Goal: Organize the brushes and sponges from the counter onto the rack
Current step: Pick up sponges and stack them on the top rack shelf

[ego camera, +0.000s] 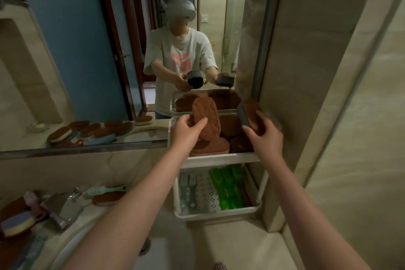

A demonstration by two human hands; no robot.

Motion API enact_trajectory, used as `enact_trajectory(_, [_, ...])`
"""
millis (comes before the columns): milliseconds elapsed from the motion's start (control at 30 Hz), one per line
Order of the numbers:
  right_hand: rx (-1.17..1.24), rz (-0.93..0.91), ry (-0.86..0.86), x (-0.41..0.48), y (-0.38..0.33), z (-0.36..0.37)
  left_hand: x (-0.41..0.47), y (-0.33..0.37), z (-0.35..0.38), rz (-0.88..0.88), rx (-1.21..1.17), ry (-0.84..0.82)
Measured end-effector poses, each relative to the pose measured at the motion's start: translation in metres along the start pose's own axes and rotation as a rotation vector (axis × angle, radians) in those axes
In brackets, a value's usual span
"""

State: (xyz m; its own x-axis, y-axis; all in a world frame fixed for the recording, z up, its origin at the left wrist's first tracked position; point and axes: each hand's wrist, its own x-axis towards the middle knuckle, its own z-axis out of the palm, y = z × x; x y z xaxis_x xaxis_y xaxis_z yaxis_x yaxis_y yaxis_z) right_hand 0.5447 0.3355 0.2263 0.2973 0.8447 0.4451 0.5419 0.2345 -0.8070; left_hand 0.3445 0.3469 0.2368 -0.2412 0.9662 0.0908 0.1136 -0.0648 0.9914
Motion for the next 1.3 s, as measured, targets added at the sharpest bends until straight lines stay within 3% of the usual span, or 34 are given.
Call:
enact_trajectory(267, [-0.351,0.037,-0.186,0.060,0.011,0.011,0.024,-0.005,0.013,-0.059,0.020,-0.005])
enact_trajectory(533, [-0.456,0.075,-0.326,0.058,0.019,0.018,0.042,-0.007,0.026,-0.131,0.003,-0.071])
enact_trajectory(733, [-0.234,-0.077,0.029,0.021,0.015,0.009,0.055,0.007,0.049,-0.182,-0.001,-0.129])
enact_trajectory(867, [-0.090,0.015,0.019,0.022,0.015,0.008,0.064,0.016,0.068,-0.287,-0.030,-0.156])
enact_trajectory(1067, [-0.060,0.041,0.002,0.023,0.019,0.008,0.069,0.012,0.085,-0.266,0.137,-0.161])
enact_trajectory(1300, [-0.133,-0.017,-0.018,0.023,0.025,0.012,0.067,0.012,0.079,-0.035,0.703,-0.112])
